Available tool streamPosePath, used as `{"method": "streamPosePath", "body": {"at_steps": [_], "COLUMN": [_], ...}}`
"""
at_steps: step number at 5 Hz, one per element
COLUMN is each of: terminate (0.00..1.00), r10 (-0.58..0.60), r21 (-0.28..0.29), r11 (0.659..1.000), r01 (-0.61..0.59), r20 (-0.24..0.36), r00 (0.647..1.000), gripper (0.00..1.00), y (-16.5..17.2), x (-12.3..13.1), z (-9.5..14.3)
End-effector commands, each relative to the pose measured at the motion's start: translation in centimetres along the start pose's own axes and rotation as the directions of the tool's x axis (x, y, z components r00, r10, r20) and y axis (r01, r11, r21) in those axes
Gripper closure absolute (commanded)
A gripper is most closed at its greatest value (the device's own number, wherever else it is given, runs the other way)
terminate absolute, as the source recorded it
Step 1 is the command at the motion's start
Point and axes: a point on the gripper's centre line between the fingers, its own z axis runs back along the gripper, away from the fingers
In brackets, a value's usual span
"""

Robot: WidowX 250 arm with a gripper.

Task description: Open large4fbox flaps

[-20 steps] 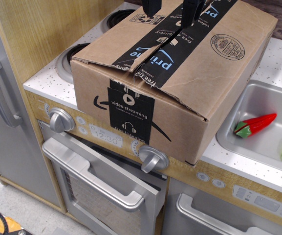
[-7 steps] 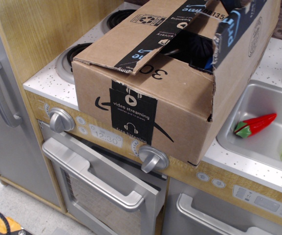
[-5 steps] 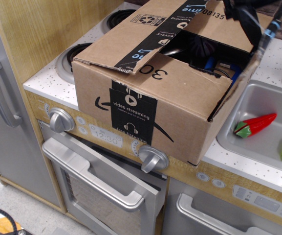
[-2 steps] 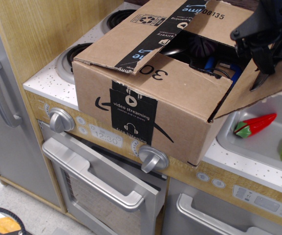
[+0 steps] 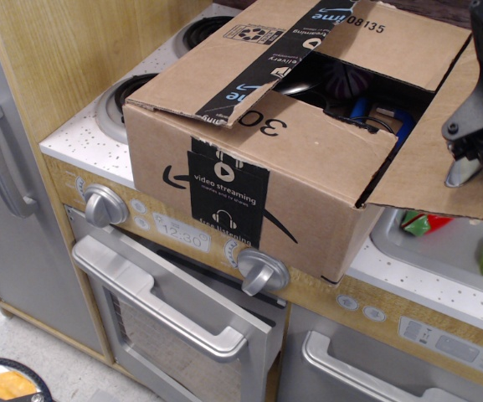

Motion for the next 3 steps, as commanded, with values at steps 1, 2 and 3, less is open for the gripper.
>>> {"method": "streamPosePath", "body": {"at_steps": [1,2,3], "terminate": [0.00,0.00,1.00], "r10": [0.041,0.057,0.043], "r21": [-0.044,-0.073,-0.056], "r11": [0.998,0.996,0.997], "r01": [-0.041,-0.057,-0.044], "r20": [0.006,-0.010,-0.014], "r00": [0.999,0.998,0.999], "gripper": [0.00,0.00,0.00], "y": [-0.55,0.12,0.14], "x": [0.04,0.05,0.40], "z": [0.67,0.53,0.49]}}
